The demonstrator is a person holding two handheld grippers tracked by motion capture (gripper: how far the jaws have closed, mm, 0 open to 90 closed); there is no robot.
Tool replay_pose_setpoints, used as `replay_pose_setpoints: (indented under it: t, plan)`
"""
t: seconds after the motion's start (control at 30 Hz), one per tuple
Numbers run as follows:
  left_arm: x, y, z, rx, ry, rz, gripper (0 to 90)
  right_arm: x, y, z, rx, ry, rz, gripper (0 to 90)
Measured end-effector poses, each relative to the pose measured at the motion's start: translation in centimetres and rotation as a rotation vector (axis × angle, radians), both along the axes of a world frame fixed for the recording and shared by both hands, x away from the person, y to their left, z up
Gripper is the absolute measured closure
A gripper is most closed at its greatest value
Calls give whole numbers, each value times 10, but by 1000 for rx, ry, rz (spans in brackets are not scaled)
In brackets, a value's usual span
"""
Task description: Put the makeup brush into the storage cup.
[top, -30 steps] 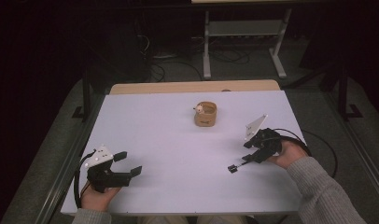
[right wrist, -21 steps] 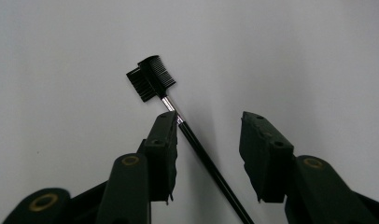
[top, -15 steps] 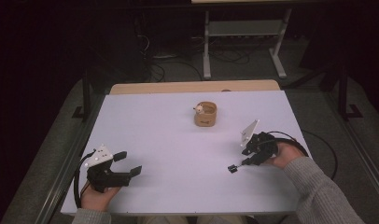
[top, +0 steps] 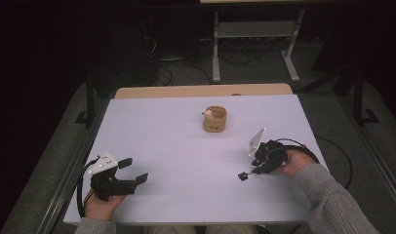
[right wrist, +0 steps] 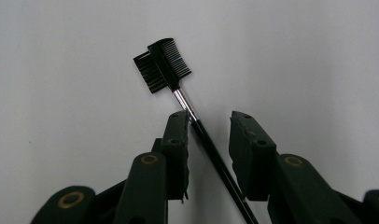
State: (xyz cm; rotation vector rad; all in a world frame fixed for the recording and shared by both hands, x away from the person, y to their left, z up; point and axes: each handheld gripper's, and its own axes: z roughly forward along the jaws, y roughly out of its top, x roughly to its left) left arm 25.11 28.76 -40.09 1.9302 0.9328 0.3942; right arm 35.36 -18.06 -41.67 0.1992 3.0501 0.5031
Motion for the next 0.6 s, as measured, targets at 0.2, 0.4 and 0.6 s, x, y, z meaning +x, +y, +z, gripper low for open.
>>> replay_pose_setpoints:
  t: [0.2, 0.4, 0.6]
  plan:
    - [0, 0, 0, 0, 2, 0, 166, 0, 3, -5, -21, 6, 19, 702]
    - [0, -1, -1, -5, -1, 1, 166, 1, 2, -5, -14, 17, 30, 742]
    - [0, -1, -1, -7, 0, 2, 166, 2, 1, -5, -6, 27, 47, 796]
